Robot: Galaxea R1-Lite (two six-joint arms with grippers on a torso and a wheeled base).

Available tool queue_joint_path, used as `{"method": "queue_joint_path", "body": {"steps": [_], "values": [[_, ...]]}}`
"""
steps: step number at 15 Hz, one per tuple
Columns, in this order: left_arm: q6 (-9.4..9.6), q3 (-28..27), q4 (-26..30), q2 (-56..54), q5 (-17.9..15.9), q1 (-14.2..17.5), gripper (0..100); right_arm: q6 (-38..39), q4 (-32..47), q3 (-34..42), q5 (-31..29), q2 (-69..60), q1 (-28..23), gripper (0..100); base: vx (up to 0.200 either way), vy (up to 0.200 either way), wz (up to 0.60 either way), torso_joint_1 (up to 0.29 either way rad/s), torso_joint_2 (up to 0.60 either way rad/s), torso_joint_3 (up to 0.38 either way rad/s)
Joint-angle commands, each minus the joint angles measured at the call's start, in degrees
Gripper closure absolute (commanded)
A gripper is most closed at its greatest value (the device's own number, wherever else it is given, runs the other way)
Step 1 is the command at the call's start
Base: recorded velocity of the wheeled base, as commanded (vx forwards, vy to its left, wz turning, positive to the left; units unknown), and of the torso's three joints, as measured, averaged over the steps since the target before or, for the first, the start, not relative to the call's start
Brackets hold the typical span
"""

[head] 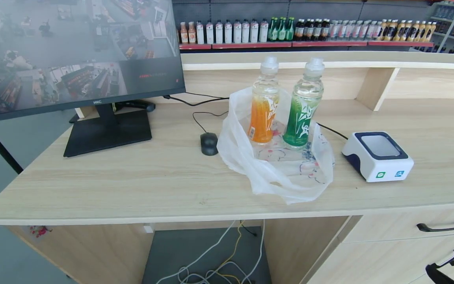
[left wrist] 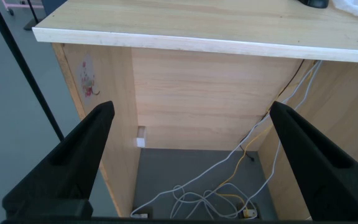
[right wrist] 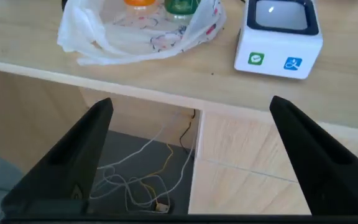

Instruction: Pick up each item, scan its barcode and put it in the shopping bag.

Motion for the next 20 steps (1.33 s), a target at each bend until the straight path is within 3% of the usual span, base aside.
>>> {"method": "queue_joint_path", "body": {"steps": [1,9,12,13,14,20], "values": [[0.0,0.0,-0.01,-0.02,0.0,0.01,0,-0.14,13.04,-1.65,2.01,-15.9,1.04,0,0.0,0.0,0.0,0.0,0.0,0.0],[0.0,0.0,-0.01,-0.02,0.0,0.01,0,-0.58,26.58,0.98,3.86,-25.57,0.51,0,0.0,0.0,0.0,0.0,0.0,0.0],[0.08,0.0,-0.01,-0.02,0.0,0.01,0,-0.49,26.49,0.98,3.77,-24.25,-8.01,0,0.0,0.0,0.0,0.0,0.0,0.0],[0.0,0.0,-0.01,-0.02,0.0,0.01,0,-0.41,26.49,0.98,3.86,-22.67,-15.4,0,0.0,0.0,0.0,0.0,0.0,0.0],[0.0,0.0,-0.01,-0.02,0.0,0.01,0,-0.41,26.49,0.98,3.94,-23.11,-17.42,0,0.0,0.0,0.0,0.0,0.0,0.0],[0.0,0.0,-0.01,-0.02,0.0,0.01,0,-0.14,26.49,1.07,4.47,-35.06,-18.21,0,0.0,0.0,0.0,0.0,0.0,0.0]]}}
